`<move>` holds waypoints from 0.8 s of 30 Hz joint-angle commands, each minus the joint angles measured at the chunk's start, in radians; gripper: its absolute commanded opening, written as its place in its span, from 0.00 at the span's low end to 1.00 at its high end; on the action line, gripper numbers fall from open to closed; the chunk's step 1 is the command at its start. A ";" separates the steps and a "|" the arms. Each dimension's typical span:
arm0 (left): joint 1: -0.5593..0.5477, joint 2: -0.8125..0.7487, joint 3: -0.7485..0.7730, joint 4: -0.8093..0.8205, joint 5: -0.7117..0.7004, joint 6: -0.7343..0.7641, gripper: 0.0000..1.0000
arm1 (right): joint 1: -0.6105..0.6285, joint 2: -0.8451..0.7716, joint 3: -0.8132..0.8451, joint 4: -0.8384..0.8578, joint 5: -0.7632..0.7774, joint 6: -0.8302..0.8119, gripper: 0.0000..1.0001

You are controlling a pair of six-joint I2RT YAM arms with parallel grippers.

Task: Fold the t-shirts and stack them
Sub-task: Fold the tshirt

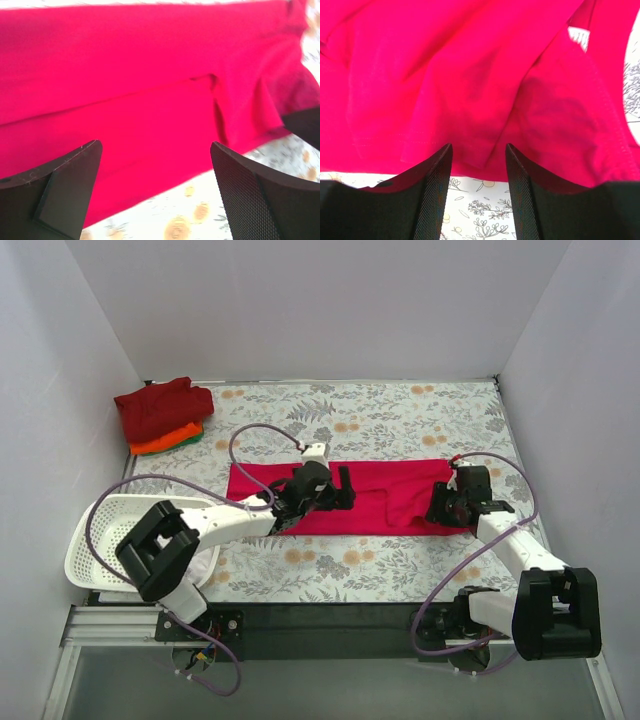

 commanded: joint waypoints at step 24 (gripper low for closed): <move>-0.155 0.347 0.275 0.103 0.124 -0.034 0.81 | 0.033 -0.024 -0.058 0.023 0.024 0.036 0.11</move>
